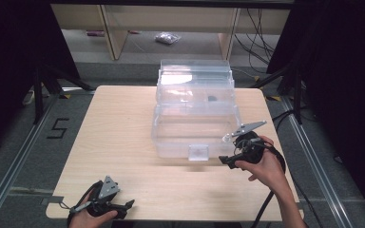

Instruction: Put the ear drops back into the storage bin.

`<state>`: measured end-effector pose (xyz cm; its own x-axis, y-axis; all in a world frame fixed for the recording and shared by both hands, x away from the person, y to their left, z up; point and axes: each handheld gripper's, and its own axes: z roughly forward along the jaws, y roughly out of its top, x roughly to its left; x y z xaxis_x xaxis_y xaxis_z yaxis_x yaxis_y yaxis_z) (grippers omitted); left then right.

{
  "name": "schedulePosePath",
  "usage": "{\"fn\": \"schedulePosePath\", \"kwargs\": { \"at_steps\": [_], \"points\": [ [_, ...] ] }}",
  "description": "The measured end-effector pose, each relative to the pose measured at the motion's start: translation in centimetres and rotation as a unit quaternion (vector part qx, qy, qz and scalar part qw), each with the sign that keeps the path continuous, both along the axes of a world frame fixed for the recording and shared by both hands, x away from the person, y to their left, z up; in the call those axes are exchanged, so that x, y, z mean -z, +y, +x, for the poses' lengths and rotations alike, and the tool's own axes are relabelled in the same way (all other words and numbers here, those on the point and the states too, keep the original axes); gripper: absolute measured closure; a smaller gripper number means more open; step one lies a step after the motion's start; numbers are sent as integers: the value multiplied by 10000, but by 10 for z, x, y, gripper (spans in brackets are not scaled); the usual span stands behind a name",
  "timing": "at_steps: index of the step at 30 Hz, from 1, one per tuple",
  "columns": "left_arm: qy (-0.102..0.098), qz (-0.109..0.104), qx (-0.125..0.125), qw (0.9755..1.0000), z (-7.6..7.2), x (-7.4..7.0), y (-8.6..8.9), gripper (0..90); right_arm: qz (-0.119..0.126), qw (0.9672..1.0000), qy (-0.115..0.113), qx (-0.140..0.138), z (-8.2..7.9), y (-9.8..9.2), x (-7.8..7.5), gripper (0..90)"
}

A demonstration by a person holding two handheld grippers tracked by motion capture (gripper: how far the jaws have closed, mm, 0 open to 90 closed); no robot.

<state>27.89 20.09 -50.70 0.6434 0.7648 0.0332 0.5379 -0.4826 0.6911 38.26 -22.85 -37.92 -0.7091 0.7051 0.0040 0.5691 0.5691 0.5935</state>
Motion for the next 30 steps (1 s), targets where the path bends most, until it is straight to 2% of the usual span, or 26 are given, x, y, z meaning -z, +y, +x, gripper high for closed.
{"fn": "schedulePosePath", "kwargs": {
  "at_steps": [2,3,4,5,7,8,9,10,12,13,14,15,16,17,18,19,20,21,23,24,25,26,27,28,29,30],
  "points": [
    [-17,2,67,10000,0,-1,0,151,69,9999,1,101,-3,0,1,221],
    [-16,7,75,10000,0,-1,0,151,55,10000,-27,55,-3,0,2,221],
    [-16,2,69,10000,0,-1,0,151,28,9998,-170,-32,-3,-1,3,220],
    [-16,6,69,10000,0,-1,0,150,140,9998,-120,124,-5,1,4,219],
    [-16,6,68,10000,0,-1,0,150,97,9999,-88,11,-6,0,4,220],
    [-17,8,69,10000,0,-1,0,151,170,9998,-42,117,-8,2,4,218],
    [-20,9,70,10000,0,-1,0,151,111,9996,-229,-110,-6,0,6,216],
    [-17,7,74,10000,0,-1,0,151,193,9997,-121,-53,-8,2,6,216],
    [-15,9,75,10000,0,-1,0,151,176,9998,-54,33,-10,3,7,212],
    [-14,11,76,10000,0,-1,0,151,76,9998,-134,-101,-10,2,7,212],
    [-19,5,76,10000,0,-1,0,151,206,9996,-162,-80,-10,3,10,212],
    [-9,15,77,10000,0,-1,0,151,142,9996,-164,-205,-9,2,10,212],
    [-25,14,64,10000,0,-1,0,151,177,9997,-157,-81,-11,4,12,211],
    [-15,5,77,10000,0,-1,0,151,123,9996,-151,-181,-11,3,12,211],
    [-12,4,79,10000,0,-1,0,151,129,9996,-211,-117,-12,3,13,210],
    [-23,-3,72,10000,0,-1,0,151,125,9997,-160,-154,-13,3,14,210],
    [-47,23,45,10000,0,-1,0,151,172,9998,-97,41,-16,5,15,210],
    [-45,18,47,10000,0,-1,0,151,127,9998,-140,-60,-15,4,17,210],
    [-34,66,90,9999,0,-2,1,151,206,9997,-75,49,-18,5,21,211],
    [-37,78,100,9999,0,-2,1,150,196,9997,-170,4,-18,4,24,211],
    [-35,74,104,9999,0,-2,1,151,171,9998,-115,-34,-19,3,24,212],
    [-38,63,103,9999,0,-2,1,151,229,9997,-33,46,-21,5,25,212],
    [-19,34,122,9999,-1,-2,1,150,223,9991,-306,-196,-18,3,29,213],
    [-25,27,118,9999,-1,-2,1,151,225,9990,-364,-119,-20,3,30,214],
    [-28,31,125,9999,-1,-2,1,151,238,9994,-220,-81,-23,4,29,214],
    [-33,57,135,9999,-1,-3,1,150,238,9990,-356,-141,-23,3,32,214]
  ]
}}
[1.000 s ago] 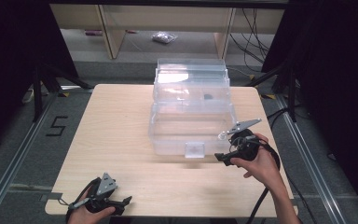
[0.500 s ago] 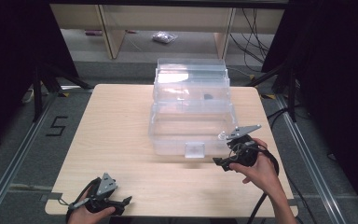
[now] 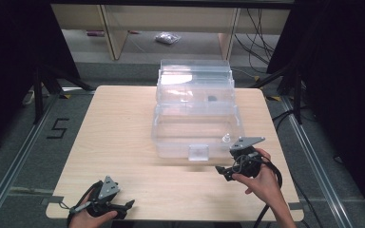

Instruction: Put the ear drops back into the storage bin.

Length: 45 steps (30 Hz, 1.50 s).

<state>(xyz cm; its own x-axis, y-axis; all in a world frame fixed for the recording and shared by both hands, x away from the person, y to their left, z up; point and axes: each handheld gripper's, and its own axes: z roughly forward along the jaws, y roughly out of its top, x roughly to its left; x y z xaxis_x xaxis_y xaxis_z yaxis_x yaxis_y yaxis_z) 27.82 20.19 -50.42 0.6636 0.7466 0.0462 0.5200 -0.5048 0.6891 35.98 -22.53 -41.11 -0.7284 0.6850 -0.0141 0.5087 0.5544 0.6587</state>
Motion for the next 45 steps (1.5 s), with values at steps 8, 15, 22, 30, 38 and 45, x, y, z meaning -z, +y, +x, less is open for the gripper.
{"fn": "schedulePosePath", "kwargs": {
  "at_steps": [8,15,22,30,38,45],
  "points": [
    [-7,-8,-14,10000,0,0,0,151,144,9997,-60,172,-9,-4,13,215],
    [-8,-9,-16,10000,0,0,0,150,257,9994,-6,211,-13,-8,24,207],
    [-8,-2,-9,10000,0,0,0,150,320,9991,70,272,-20,-10,30,208],
    [-23,-4,-7,10000,0,0,0,151,367,9991,29,221,-27,-11,36,210],
    [-25,5,3,10000,0,0,0,150,429,9985,155,293,-38,-16,44,204],
    [-30,15,4,10000,0,0,0,150,467,9986,87,227,-45,-16,53,205]
  ]
}}
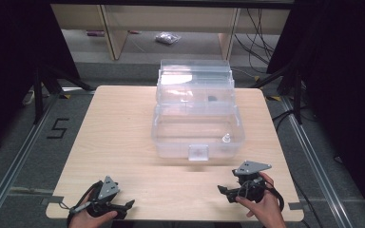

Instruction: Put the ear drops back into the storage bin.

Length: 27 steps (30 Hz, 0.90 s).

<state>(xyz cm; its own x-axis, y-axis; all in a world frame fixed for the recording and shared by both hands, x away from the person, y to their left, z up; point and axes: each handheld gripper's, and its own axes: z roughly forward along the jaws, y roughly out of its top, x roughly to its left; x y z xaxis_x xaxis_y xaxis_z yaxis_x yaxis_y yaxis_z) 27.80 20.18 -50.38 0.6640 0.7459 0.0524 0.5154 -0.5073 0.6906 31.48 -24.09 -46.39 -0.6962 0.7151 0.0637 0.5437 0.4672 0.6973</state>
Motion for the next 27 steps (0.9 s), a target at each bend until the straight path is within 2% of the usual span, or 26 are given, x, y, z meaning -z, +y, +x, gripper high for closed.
{"fn": "schedulePosePath", "kwargs": {
  "at_steps": [1,2,5,6,8,9,10,11,12,13,14,15,16,17,18,20,21,23,27],
  "points": [
    [1,-6,-2,10000,0,0,0,150,65,9998,89,143,-3,1,0,205],
    [5,-1,0,10000,0,0,0,150,-44,10000,-49,-67,-1,-2,1,205],
    [2,-2,0,10000,0,0,0,150,-24,9999,-60,-103,-5,-1,4,203],
    [2,1,1,10000,0,0,0,150,-24,10000,90,34,-8,-1,3,203],
    [29,-37,-29,10000,0,1,-1,151,-62,9998,-99,-183,-8,-1,6,201],
    [37,-46,-38,10000,0,1,-1,151,-31,9999,-39,-127,-11,0,6,201],
    [-1,9,7,10000,0,0,0,151,-64,9997,-105,-223,-11,0,7,200],
    [3,1,-4,10000,0,0,-1,151,-54,9997,-24,-216,-13,1,8,198],
    [3,3,-2,10000,0,0,-1,150,-62,9996,-83,-253,-13,1,9,198],
    [6,4,-4,10000,0,0,-1,150,-53,9998,-8,-176,-16,2,9,197],
    [5,6,-3,10000,0,0,0,151,-50,9997,-85,-228,-16,2,11,196],
    [3,7,-1,10000,0,0,-1,150,-116,9996,-64,-239,-17,1,11,196],
    [5,7,-4,10000,0,0,-1,151,14,10000,72,-63,-21,4,13,196],
    [4,11,-1,10000,0,0,-1,151,-66,9996,-2,-263,-19,2,13,196],
    [8,20,6,10000,0,0,0,151,-26,9996,-80,-287,-18,3,16,196],
    [37,-26,-37,10000,0,1,-1,150,-83,9998,40,-175,-22,2,15,195],
    [34,-34,-37,10000,0,1,-1,150,-68,9997,-16,-221,-22,2,16,194],
    [14,19,0,10000,0,0,-1,151,-71,9998,110,-153,-24,2,16,194],
    [14,23,7,10000,0,0,-1,150,-77,9998,39,-167,-27,2,20,194]
  ]
}}
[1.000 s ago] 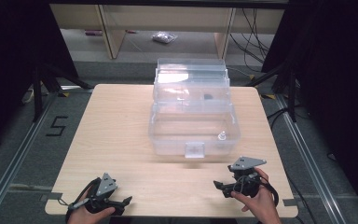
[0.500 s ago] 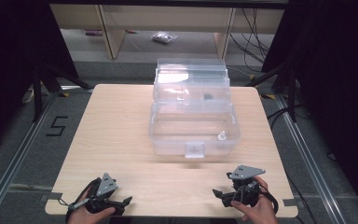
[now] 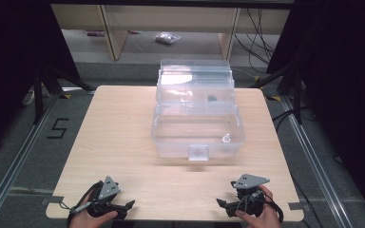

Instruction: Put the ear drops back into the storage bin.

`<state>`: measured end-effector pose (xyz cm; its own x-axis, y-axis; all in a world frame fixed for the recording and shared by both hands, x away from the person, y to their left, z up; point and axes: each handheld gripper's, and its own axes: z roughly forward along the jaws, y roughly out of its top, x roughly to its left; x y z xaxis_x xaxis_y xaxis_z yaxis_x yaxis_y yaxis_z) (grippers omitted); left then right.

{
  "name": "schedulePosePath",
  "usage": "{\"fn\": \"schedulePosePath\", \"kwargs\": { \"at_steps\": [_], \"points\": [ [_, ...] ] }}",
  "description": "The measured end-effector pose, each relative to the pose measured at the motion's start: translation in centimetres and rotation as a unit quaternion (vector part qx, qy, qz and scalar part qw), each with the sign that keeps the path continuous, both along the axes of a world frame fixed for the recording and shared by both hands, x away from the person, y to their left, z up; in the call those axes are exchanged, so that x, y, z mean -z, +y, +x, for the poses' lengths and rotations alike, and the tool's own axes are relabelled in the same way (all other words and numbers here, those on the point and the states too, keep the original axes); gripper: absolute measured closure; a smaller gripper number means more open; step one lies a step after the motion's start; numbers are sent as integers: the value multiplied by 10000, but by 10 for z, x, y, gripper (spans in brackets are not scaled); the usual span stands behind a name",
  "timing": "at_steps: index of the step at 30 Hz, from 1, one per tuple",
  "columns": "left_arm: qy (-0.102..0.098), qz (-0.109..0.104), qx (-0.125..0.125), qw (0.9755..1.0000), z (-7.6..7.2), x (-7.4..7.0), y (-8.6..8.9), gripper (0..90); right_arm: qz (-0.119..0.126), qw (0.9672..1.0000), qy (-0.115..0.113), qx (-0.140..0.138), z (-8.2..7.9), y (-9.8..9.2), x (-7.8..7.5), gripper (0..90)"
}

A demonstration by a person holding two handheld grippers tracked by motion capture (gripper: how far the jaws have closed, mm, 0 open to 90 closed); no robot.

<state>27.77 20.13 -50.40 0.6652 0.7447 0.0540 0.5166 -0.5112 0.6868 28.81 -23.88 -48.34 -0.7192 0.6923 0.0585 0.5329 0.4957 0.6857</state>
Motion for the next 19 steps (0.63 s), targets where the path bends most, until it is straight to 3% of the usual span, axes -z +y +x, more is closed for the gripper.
{"fn": "schedulePosePath", "kwargs": {
  "at_steps": [4,5,6,7,11,13,17,19],
  "points": [
    [38,-111,-54,9999,0,1,-1,150,-29,10000,67,44,-4,1,1,191],
    [31,-113,-54,9999,0,1,-1,151,3,10000,-45,39,-4,1,2,191],
    [-5,-73,-36,10000,0,1,-1,150,-40,10000,62,20,-5,0,1,190],
    [-7,-65,-43,10000,0,1,-1,150,-36,9999,-74,-131,-3,0,3,190],
    [16,0,2,10000,0,1,0,150,2,10000,36,46,-7,2,4,189],
    [4,-10,-4,10000,0,1,-1,150,-135,9999,1,-40,-7,2,3,189],
    [25,-111,-82,9999,0,2,-2,150,-130,9999,-12,-39,-6,3,4,189],
    [31,-48,-35,10000,0,1,-1,150,-128,9999,26,-8,-6,2,4,189]
  ]
}}
